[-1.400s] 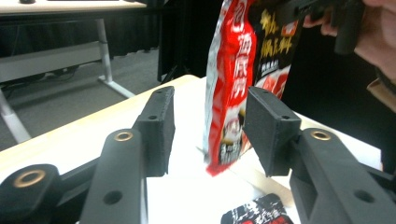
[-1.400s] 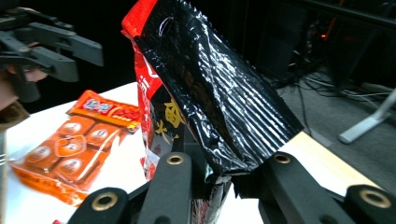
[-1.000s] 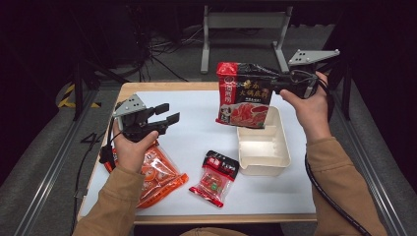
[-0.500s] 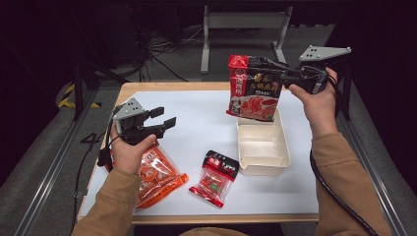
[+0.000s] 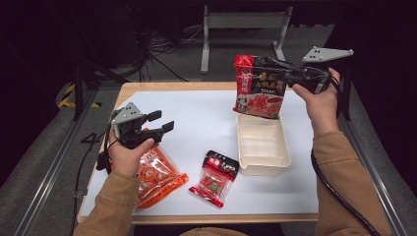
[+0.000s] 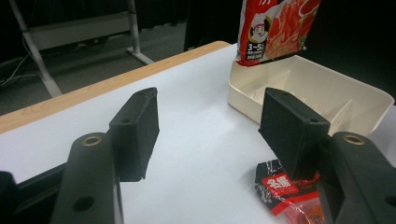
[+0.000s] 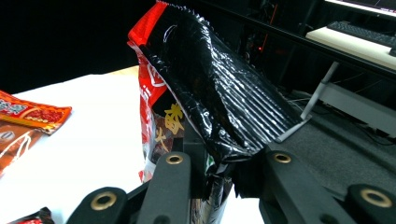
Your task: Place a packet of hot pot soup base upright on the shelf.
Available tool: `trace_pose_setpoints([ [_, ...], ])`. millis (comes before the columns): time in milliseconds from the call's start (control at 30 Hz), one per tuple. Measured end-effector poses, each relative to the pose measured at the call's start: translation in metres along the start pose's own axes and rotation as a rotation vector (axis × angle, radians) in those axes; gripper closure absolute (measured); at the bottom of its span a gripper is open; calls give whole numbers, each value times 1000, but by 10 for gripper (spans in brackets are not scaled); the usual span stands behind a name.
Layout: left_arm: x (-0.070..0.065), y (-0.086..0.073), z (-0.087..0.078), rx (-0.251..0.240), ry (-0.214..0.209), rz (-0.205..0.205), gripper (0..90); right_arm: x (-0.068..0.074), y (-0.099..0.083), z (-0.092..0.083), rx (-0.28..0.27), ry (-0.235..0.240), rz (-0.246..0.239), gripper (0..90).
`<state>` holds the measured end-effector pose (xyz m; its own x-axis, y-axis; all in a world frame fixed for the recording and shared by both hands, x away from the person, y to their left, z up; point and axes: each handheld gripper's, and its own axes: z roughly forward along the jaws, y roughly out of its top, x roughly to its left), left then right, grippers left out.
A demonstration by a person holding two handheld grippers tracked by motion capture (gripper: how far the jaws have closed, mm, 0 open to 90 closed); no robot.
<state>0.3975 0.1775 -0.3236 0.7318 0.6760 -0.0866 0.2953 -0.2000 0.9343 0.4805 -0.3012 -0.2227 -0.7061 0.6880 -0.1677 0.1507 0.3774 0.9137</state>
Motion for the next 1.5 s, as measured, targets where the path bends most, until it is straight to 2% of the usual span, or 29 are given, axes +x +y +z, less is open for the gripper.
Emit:
trace_pose_setpoints([
  [333,0,-2,0,7,6,-8,378,-3,-12,7,6,-4,-20,781],
  [533,2,-3,-1,14,11,-12,378,-5,-22,13,14,-5,-6,780],
  [800,3,-4,-1,15,10,-21,373,-5,-33,21,37,-1,-13,778],
  [1033,3,-5,0,24,11,-27,361,-5,-42,26,37,0,4,772],
  [1500,4,-6,0,29,4,-29,349,-1,-50,29,42,24,26,737],
])
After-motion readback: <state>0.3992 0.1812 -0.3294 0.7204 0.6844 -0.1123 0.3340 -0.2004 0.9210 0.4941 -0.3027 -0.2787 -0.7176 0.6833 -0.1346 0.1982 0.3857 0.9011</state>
